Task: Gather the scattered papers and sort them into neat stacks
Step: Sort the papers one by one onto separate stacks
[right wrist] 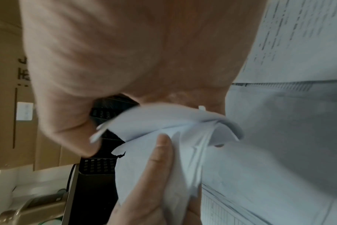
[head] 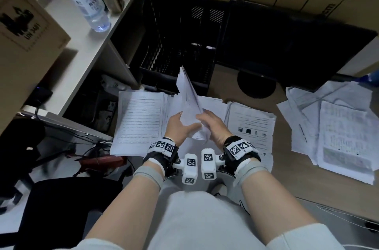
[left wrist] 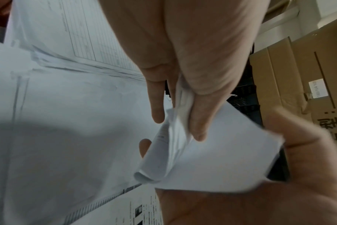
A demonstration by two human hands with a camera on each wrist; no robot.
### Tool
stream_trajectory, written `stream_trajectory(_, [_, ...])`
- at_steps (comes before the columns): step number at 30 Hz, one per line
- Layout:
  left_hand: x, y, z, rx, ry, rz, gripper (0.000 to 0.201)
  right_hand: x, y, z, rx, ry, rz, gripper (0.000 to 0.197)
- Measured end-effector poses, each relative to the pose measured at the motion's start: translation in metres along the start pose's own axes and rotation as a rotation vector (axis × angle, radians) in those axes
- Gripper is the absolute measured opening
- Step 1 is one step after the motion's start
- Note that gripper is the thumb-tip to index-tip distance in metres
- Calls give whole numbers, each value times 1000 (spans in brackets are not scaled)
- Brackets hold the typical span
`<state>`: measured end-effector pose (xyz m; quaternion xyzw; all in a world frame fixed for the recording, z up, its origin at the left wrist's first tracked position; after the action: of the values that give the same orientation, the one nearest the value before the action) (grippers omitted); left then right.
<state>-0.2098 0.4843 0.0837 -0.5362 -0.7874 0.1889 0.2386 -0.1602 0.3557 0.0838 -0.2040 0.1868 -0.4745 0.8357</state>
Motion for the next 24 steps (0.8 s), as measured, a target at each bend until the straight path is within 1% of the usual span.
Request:
stream_trajectory(1, [5, 4, 3, 3, 29, 4, 43, -3, 1, 0, -30, 25, -31, 34])
stream_trajectory(2, [10, 4, 3, 21, 52, 13, 55, -5, 4, -2, -68, 62, -64, 24])
stream_trajectory(3, [14, 7, 4, 34, 57, 31, 62, -7, 5, -4, -113, 99, -101, 23])
stream_trajectory(4, [18, 9, 6, 49, 54, 42, 63, -9, 6, -8, -148, 144, -136, 28])
stream_trajectory(6, [29, 14, 8, 60, 57, 39, 58, -13, 12, -16, -176, 211, -210, 42])
stream_trajectory(7, [34, 18, 11, 71, 48, 38, 54, -14, 12, -18, -187, 226, -248, 45])
stream_trajectory(8, [39, 20, 12, 86, 18, 39, 44, -15, 14, -21, -193, 241, -282, 46])
stream_trajectory(9, [42, 22, 13, 97, -21, 32, 28, -16, 14, -24, -197, 248, -307, 46])
stream_trajectory(10, [45, 25, 16, 117, -50, 39, 20, -17, 15, -25, -191, 256, -321, 45])
stream_trajectory(11, [46, 27, 18, 127, -82, 33, 20, -17, 16, -26, -189, 253, -328, 44])
stream_trajectory(13, [47, 29, 19, 153, -128, 42, 16, -20, 17, -25, -177, 198, -321, 41])
stream_trajectory(16, [42, 30, 20, 193, -151, 84, 10, -23, 16, -21, -134, 69, -267, 40])
stream_trajectory(20, [26, 22, 19, 238, -260, 154, 20, -24, 7, -18, -122, 9, -178, 40])
stream_trajectory(22, [18, 19, 20, 264, -332, 161, 26, -22, 1, -15, -98, -33, -141, 35])
stream_trajectory(24, [11, 14, 21, 270, -363, 148, 26, -20, -6, -14, -77, -36, -103, 31])
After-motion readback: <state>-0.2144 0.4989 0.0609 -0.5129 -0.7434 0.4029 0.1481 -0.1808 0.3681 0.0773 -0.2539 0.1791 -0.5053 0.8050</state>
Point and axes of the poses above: each hand's wrist, its own y-axis towards the middle knuckle, its own x-axis out of the back of the hand, z = x × y, the point moved 6 cm from there along y, towards the middle knuckle, and after that the axes turned 8 degrees about x, right-handed, at the moved point
